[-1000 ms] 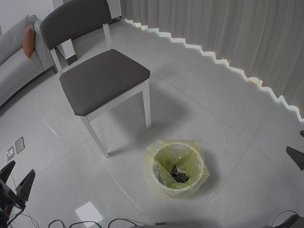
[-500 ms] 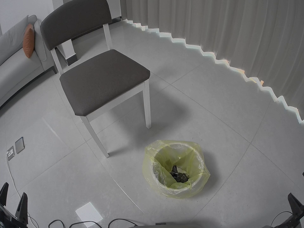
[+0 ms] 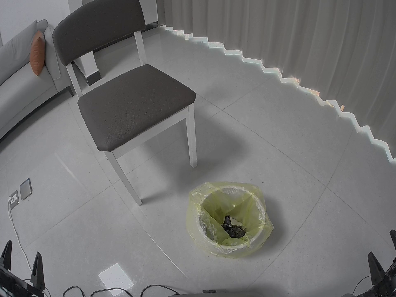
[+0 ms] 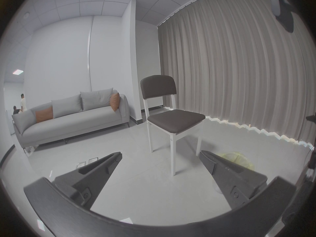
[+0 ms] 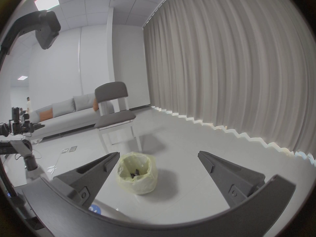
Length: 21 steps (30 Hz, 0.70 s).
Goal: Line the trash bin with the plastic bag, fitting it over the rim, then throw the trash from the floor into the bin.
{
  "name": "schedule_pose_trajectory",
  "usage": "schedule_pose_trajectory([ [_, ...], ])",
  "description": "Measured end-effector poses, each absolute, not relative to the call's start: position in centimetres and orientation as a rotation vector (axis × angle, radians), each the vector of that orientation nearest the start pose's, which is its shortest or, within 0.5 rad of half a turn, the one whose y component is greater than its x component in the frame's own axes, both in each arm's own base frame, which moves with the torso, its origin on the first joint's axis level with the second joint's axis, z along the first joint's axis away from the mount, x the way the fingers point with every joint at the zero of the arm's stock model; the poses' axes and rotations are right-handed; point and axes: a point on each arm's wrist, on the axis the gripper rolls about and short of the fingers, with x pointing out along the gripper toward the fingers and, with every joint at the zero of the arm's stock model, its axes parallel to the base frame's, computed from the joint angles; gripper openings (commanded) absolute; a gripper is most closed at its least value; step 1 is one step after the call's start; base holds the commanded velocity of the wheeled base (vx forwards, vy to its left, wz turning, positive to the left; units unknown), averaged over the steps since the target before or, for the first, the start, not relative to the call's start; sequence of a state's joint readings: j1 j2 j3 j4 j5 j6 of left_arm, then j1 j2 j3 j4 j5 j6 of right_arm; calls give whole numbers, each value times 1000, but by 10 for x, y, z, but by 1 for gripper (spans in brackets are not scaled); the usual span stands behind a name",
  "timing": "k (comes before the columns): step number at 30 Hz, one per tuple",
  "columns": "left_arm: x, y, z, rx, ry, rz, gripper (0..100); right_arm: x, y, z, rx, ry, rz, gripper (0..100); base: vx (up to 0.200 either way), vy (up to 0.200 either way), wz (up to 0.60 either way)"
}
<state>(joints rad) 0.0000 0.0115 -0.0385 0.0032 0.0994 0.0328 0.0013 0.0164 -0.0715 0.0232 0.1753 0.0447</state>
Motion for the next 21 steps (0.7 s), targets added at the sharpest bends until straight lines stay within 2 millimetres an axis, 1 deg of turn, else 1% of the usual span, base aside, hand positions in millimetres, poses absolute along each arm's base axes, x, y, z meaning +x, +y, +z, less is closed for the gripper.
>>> schedule_pose_trajectory([
  [4, -24, 3, 84, 57, -15, 139, 100, -25, 2, 89, 46, -53, 105, 100, 0, 0, 0],
  [7, -24, 4, 83, 73, -14, 178, 100, -24, 1, 87, 10, -53, 44, 100, 0, 0, 0],
  [12, -24, 5, 83, 88, -13, 220, 100, -23, 0, 82, -70, -22, 3, 100, 0, 0, 0],
  [14, -24, 6, 83, 88, -15, 256, 100, -23, 0, 82, -63, -14, -12, 100, 0, 0, 0],
  [17, -24, 6, 83, 75, -18, 280, 100, -23, -1, 81, -8, -8, -30, 100, 0, 0, 0],
  [21, -24, 5, 82, 29, -17, 216, 100, -23, -1, 81, 22, -7, -43, 100, 0, 0, 0],
])
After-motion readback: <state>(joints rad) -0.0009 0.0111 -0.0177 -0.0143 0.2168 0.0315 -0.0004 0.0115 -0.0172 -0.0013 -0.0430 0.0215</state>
